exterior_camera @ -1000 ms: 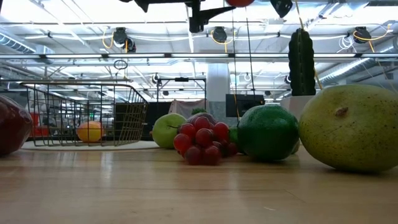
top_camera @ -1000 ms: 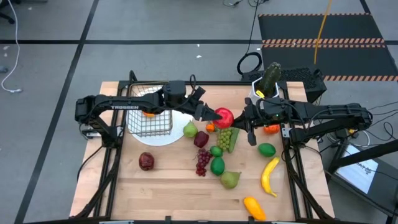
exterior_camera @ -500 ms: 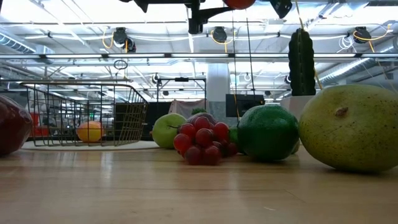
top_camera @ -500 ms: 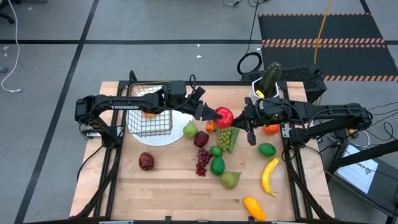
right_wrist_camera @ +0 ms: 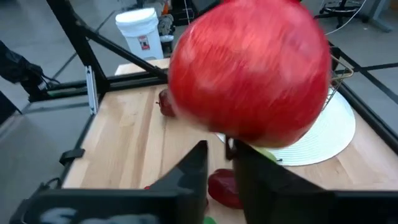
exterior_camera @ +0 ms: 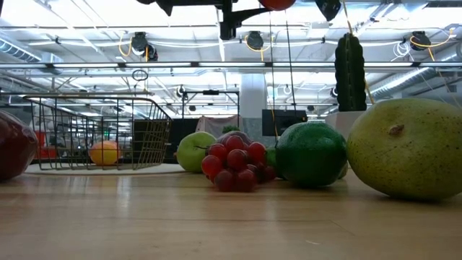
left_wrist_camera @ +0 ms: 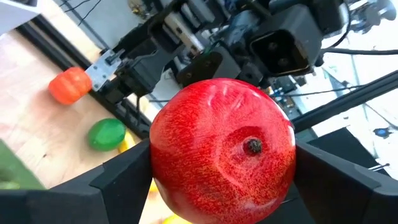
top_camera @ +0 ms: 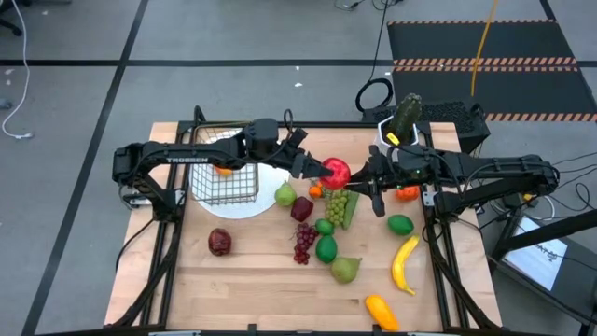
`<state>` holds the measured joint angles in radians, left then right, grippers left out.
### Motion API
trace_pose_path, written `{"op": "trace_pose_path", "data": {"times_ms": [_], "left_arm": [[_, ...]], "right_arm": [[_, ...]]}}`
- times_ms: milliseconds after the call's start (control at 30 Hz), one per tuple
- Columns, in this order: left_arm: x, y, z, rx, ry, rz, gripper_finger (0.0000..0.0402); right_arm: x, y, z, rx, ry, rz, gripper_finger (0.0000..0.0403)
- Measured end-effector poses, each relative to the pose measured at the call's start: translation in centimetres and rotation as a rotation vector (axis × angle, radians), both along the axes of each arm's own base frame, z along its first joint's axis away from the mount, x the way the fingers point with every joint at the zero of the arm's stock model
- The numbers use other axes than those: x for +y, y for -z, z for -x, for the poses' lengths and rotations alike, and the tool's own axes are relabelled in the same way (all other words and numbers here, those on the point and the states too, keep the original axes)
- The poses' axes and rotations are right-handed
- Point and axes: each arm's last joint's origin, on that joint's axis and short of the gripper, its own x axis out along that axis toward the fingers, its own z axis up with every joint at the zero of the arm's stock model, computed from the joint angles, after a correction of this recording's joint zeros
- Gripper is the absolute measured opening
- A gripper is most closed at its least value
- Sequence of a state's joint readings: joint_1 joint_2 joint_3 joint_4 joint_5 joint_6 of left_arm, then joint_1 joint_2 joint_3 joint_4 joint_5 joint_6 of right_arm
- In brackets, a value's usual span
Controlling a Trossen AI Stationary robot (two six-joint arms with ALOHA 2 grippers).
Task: Build produce basket
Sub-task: Put the red apple into the wire basket
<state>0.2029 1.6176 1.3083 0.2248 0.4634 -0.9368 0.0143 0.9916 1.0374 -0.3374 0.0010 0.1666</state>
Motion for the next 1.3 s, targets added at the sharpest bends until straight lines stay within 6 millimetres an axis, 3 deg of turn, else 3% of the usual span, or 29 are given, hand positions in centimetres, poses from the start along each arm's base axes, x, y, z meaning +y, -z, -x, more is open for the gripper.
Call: {"op": "trace_pose_path", "data": {"times_ms": [300,633,933,1300], "left_arm": [[2.3,-0.7,1.0,-0.035,0.047,0.004,0.0338],[6.6,-1.7,3.8,-0.028,0.013,-0.062,0.0343],[10.5,-0.8,8.3,0.178,-0.071,-0.112,0.0344],[11.5,-0.7,15.8,0.481,-0.203,-0.135,0.0344]], "right_arm": [[0.0,-0.3,1.9,0.033,0.025,-0.04,0.0173],[-0.1,0.4,4.0,0.157,0.072,-0.081,0.0188],[-0.1,0.2,4.4,0.147,0.083,-0.106,0.0185],[-0.1,0.2,4.4,0.144,0.13,-0.213,0.0185]]}}
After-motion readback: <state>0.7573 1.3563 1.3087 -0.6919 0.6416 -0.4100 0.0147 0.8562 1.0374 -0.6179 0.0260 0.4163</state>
